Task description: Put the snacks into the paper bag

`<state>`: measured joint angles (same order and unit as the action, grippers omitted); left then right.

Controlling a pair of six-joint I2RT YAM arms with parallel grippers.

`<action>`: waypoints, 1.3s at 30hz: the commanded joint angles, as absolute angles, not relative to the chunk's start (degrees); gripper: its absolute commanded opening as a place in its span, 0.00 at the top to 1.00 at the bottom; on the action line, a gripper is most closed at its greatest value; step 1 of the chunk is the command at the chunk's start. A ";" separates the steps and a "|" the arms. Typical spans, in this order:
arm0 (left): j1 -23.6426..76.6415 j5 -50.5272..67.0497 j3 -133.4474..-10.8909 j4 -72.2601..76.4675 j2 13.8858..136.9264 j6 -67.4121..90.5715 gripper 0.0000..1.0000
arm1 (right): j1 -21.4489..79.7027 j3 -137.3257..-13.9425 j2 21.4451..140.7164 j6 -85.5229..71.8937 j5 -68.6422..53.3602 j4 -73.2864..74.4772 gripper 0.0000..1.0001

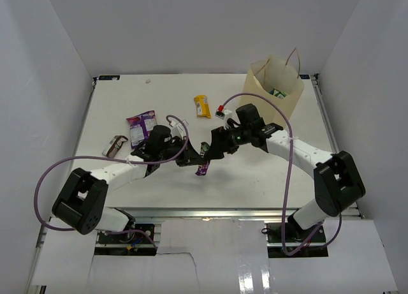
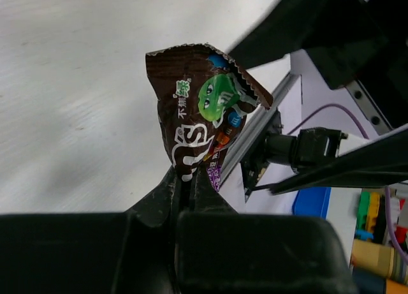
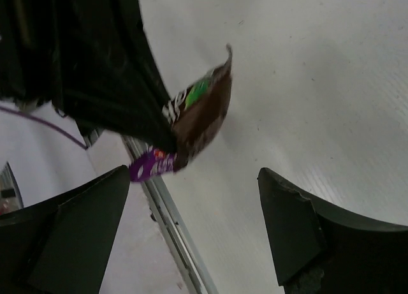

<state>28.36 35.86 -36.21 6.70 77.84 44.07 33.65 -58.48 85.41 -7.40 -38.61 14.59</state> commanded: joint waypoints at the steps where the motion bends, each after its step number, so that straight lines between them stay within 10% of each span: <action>1: 31.19 38.94 -39.81 13.36 79.10 45.26 0.99 | 35.07 -63.37 88.15 -24.34 -29.45 8.70 0.13; 7: 32.87 39.55 -41.13 13.97 80.51 45.26 0.99 | 35.07 -61.70 89.47 -26.10 -29.97 7.12 0.28; 18: 33.05 40.08 -40.78 14.33 81.04 45.44 0.89 | 35.07 -60.91 88.68 -23.91 -33.92 5.36 0.91; 24: 32.61 38.67 -41.57 11.88 78.40 43.51 0.35 | 34.19 -64.85 86.40 -10.58 -36.91 8.07 0.92; 39: 29.62 -3.04 -56.77 -30.37 69.61 23.21 0.06 | 14.51 -94.91 79.89 22.85 -34.94 19.52 0.92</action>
